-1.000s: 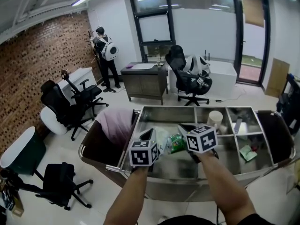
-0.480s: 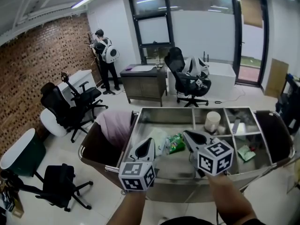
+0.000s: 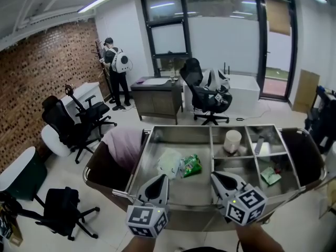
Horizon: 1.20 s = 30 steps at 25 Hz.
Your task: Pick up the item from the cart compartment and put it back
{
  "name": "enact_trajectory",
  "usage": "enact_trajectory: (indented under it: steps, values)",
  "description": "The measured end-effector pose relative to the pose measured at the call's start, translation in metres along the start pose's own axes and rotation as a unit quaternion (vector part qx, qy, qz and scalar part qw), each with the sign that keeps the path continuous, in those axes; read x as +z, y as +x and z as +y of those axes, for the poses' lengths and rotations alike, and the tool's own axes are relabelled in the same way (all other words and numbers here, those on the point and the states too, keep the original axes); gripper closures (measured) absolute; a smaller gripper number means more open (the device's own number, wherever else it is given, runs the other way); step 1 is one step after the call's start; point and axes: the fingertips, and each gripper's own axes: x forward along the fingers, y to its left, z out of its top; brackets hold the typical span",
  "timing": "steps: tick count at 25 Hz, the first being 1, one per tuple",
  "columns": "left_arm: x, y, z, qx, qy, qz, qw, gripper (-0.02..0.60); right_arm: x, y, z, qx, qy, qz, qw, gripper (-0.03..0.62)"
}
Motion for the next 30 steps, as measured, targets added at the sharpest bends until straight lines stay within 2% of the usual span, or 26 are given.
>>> enact_trajectory:
  steps: [7,9,23,30]
  values:
    - [-0.011,-0.015,0.0,0.005,0.006,0.005,1.0,0.581,-0.024,-0.014,0.006,-0.004,0.004,0.018,1.0,0.574]
    - [-0.01,-0.015,0.001,0.007,-0.003,0.003,1.0,0.581,-0.023,-0.012,0.006,-0.002,0.002,0.016,1.0,0.574]
    - [-0.004,-0.017,-0.006,0.004,0.003,0.004,1.0,0.581,-0.024,-0.01,0.012,0.005,0.023,0.003,1.0,0.576]
    - [-0.013,-0.015,-0.005,0.003,0.004,0.01,0.9999,0.581,-0.024,-0.009,0.011,0.002,0.02,0.003,1.0,0.576]
